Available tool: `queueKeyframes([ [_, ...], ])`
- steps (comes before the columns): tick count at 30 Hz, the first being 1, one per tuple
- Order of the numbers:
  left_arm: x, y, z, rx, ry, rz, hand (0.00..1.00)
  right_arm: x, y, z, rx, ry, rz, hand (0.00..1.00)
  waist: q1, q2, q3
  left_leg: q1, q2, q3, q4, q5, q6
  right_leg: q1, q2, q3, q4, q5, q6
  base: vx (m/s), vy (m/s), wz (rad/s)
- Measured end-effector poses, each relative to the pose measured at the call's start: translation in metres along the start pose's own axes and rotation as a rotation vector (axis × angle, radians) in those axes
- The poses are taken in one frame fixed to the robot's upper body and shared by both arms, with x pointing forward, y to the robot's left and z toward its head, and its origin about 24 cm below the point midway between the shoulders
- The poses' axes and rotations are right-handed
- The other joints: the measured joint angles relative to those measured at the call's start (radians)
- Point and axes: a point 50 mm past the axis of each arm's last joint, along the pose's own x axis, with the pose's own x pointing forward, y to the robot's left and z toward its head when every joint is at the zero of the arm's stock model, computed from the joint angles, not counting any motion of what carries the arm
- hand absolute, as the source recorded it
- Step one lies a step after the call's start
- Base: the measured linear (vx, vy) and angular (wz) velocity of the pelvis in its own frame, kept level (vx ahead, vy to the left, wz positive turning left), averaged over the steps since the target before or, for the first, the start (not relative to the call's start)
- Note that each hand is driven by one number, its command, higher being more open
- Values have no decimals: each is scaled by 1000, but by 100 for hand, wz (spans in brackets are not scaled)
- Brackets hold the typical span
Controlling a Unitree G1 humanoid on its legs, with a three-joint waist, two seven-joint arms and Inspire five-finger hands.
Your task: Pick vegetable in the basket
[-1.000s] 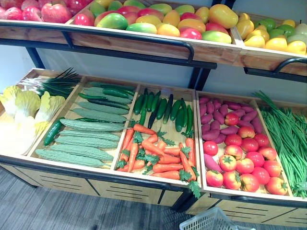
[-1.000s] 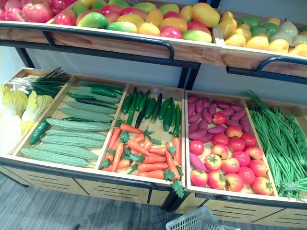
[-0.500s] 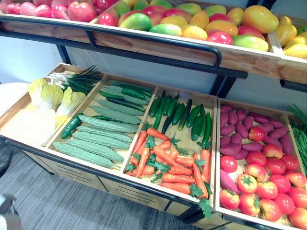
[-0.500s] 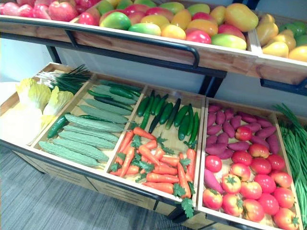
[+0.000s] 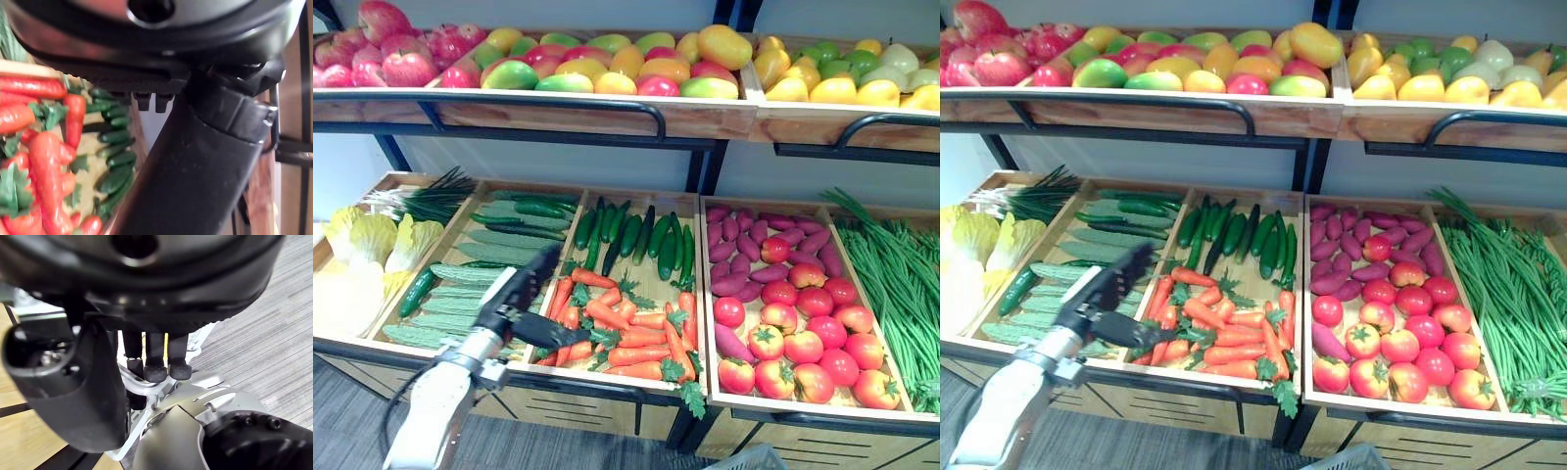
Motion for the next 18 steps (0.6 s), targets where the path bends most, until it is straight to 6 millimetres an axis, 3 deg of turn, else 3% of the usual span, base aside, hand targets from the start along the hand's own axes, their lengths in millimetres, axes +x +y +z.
queueKeyframes([
  [4, 4, -5, 4, 24, 11, -89, 100, -1, -9, -7, 3, 15, -18, 0, 6, 0, -33, -2, -8, 21, 0, 9, -3, 19, -12, 5, -23, 24, 14, 27, 39, 0],
  [8, 13, -4, 11, 108, 53, -166, 100, -1, -2, -10, 8, 15, 6, 0, 5, -20, -50, -9, -25, 36, 0, 9, 3, 13, -30, 24, -23, 40, 24, -39, 91, -3],
  [18, 19, 5, 16, 282, 112, -155, 100, -4, -8, -9, -27, -3, 1, 0, -2, 8, -83, -13, -5, 106, 0, -16, 21, -5, -19, 66, -53, 105, 14, -74, 29, -13],
])
